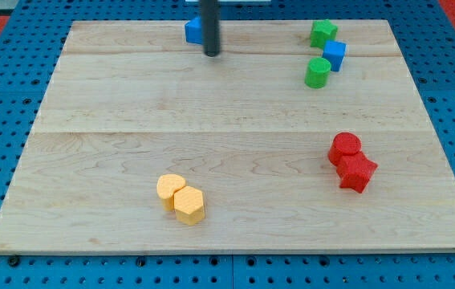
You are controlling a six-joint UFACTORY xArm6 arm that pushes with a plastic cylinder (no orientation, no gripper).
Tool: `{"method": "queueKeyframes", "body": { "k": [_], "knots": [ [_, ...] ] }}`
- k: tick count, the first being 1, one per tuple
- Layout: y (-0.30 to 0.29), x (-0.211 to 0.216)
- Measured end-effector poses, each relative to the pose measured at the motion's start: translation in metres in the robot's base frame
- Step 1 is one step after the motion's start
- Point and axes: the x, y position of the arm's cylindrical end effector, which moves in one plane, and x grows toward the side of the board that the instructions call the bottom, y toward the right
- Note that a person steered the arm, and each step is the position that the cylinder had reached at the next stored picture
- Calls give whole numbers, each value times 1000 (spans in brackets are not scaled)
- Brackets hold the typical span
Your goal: Push the blue cube to the bottom right of the blue triangle
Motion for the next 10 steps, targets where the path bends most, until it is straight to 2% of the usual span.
{"method": "queueKeyframes", "body": {
  "k": [1,2,3,4,5,6,7,8,10],
  "knots": [
    [45,66],
    [150,84],
    [226,63],
    [257,16],
    [201,14],
    [186,38],
    [151,5],
    [175,-7],
    [72,-38]
  ]
}}
